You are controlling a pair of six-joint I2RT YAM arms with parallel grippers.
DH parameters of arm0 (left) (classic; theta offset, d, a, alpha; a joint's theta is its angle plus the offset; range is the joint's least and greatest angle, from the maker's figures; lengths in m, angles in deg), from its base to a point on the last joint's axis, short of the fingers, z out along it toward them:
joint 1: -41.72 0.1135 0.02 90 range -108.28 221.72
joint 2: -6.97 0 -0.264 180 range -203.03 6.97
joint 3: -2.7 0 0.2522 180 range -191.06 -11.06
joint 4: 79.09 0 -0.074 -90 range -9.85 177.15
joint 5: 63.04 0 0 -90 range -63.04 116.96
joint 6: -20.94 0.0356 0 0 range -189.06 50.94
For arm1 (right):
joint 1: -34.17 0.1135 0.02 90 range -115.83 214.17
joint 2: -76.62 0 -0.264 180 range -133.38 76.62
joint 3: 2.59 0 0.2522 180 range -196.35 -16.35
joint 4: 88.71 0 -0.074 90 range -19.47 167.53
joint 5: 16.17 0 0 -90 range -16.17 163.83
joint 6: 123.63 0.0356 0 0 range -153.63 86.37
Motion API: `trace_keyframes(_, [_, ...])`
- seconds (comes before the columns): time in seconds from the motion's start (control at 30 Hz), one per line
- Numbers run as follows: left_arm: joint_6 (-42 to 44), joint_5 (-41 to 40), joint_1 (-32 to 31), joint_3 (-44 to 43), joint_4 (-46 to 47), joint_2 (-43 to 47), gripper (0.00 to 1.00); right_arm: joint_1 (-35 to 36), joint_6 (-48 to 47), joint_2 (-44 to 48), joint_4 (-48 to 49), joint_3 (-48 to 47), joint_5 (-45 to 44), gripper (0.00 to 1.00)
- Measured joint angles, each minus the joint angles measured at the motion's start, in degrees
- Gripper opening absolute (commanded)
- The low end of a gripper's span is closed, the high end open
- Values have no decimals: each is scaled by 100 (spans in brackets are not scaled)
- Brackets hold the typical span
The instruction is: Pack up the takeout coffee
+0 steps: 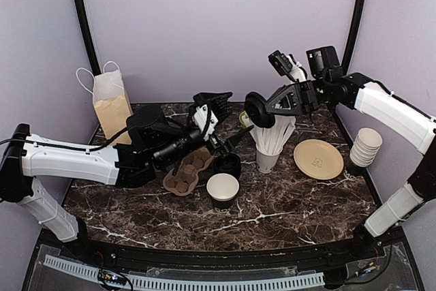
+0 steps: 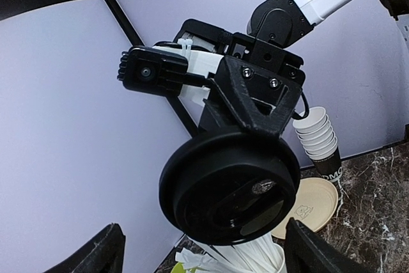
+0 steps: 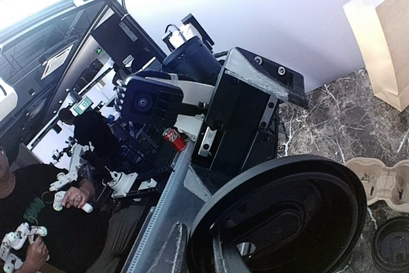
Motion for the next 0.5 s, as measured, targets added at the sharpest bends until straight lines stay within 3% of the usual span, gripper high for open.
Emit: trace_keyframes(0.5, [44, 417, 0, -234, 22, -391, 86, 0, 254, 2, 219, 28, 33, 14])
